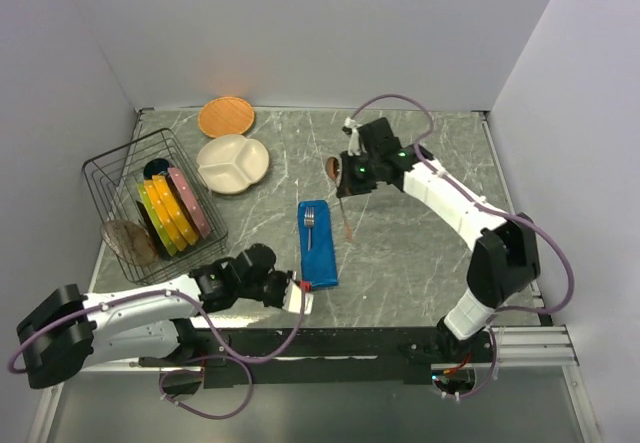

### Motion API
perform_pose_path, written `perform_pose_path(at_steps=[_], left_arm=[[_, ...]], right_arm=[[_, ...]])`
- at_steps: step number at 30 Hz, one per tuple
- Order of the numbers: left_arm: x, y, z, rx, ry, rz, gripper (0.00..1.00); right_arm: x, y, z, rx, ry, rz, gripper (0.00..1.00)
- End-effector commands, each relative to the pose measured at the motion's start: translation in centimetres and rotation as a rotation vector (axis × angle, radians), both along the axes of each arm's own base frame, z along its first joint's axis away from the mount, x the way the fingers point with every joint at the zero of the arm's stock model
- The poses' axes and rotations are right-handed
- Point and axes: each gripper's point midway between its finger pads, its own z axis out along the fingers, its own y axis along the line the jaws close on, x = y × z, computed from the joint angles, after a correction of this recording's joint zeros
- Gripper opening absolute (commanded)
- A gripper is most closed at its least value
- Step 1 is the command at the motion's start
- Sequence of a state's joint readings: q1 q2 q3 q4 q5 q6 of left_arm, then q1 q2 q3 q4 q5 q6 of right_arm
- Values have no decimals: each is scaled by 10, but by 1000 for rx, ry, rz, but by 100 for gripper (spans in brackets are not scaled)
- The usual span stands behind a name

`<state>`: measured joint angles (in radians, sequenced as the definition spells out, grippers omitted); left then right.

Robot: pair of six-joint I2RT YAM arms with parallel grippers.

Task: Fold the napkin into a case and place the utensils inside
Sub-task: Insert the spoon into the folded napkin.

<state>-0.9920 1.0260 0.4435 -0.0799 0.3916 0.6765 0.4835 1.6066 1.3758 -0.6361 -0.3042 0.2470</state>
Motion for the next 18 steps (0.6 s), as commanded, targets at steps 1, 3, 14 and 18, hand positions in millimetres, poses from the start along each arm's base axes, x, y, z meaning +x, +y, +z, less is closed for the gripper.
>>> perform_pose_path(at_steps=[1,3,14,18], left_arm=[[5,-26,11,-108,-208,-76,1],[1,-26,-2,-90,-208,-75,1],[-9,-39,-19,-110,-196,-151,1],[-5,-43,-22,-115,-211,-151,1]], right_arm=[[40,24,23,50,-80,-214,0],[49,29,23,57,-117,-248,0],[62,55,-16,61,-153,-273,0],[64,64,-28,54,-150,-254,0]])
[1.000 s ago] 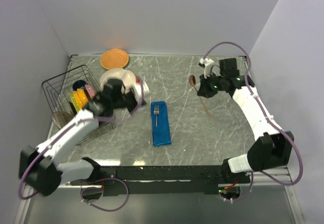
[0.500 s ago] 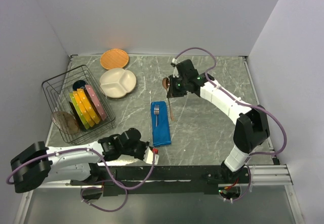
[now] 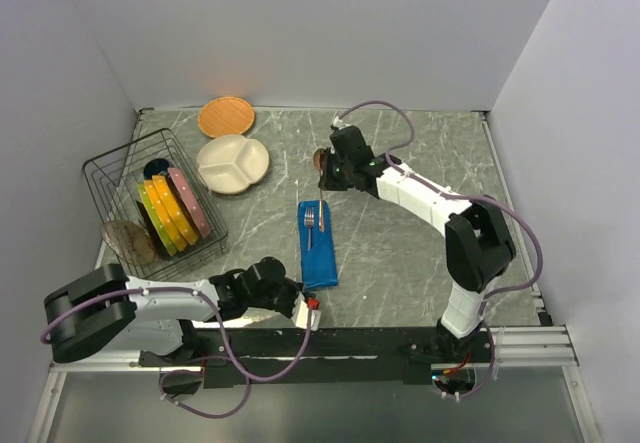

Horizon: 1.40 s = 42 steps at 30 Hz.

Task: Fold the napkin into a case and place the utensils inside
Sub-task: Insert the spoon into the folded napkin.

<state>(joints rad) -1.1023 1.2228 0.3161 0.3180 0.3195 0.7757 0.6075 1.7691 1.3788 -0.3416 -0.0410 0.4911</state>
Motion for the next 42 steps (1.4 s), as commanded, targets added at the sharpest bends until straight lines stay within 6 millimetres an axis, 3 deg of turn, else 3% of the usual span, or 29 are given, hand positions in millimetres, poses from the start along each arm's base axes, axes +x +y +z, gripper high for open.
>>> perform_pose_path(at_steps=[1,14,20,29,42], left_arm=[[0,-16,13,-78,-46,-54,1],[-9,-28,4,-84,-3,-115,1],[-10,-30,2,-77,11,-120,1],[10,-39,-2,-62,17,-21,1],[15,-42,-4,-60,17,3,1]], right_arm=[[15,11,2,19,-58,-26,0],[36,15,-27,-26,-57,-66,0],[36,18,-33,-32,-61,-58,0],[20,20,-41,-66,-30,-37,0],[4,10,-53,-140,7,-21,0]])
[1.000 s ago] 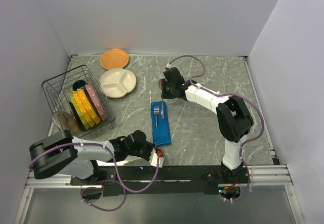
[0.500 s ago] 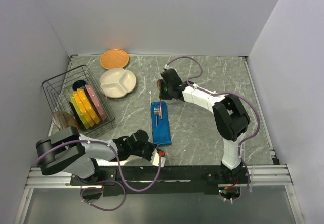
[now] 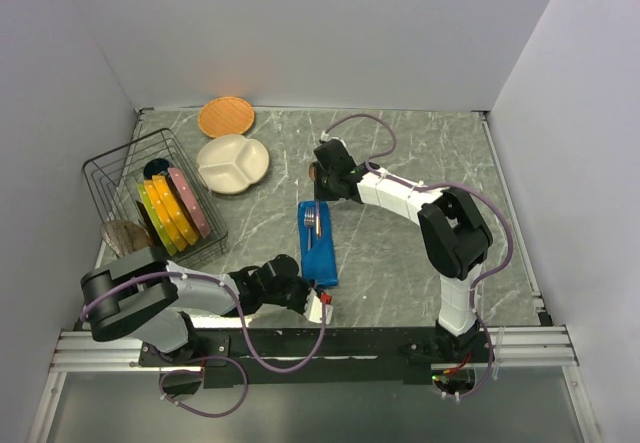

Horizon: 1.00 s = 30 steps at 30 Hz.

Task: Fold the napkin into a case and place the utensils inside
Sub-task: Insert the spoon into the folded napkin.

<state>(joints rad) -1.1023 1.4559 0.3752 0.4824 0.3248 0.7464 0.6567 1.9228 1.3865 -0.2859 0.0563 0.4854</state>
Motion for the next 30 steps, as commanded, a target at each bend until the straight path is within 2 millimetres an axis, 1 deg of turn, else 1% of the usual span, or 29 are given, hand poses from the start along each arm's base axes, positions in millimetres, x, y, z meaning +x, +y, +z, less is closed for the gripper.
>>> perform_pose_path(at_steps=[1,6,10,16,23,27,30], left_arm=[[5,-17,15,-63,-15,-2,1],[10,-18,12,-53,-19,24,1],[15,-19,10,-49,-21,49,1],[20,-23,7,-44,-9,80,1],[22,-24,6,-44,-5,93,1],[23,-24,5,-42,-6,98,1],[24,-24,5,-40,-6,99,1]], right_arm=[[-4,-3,7,-32,-16,-3,0],[-15,-1,3,-32,21,4,0],[-23,1,6,-28,27,13,0],[-37,-2,-4,-32,88,12,0],[-51,-5,-11,-46,117,31,0],[-61,-4,-12,-41,140,49,0],[-64,-5,-12,-42,150,50,0]])
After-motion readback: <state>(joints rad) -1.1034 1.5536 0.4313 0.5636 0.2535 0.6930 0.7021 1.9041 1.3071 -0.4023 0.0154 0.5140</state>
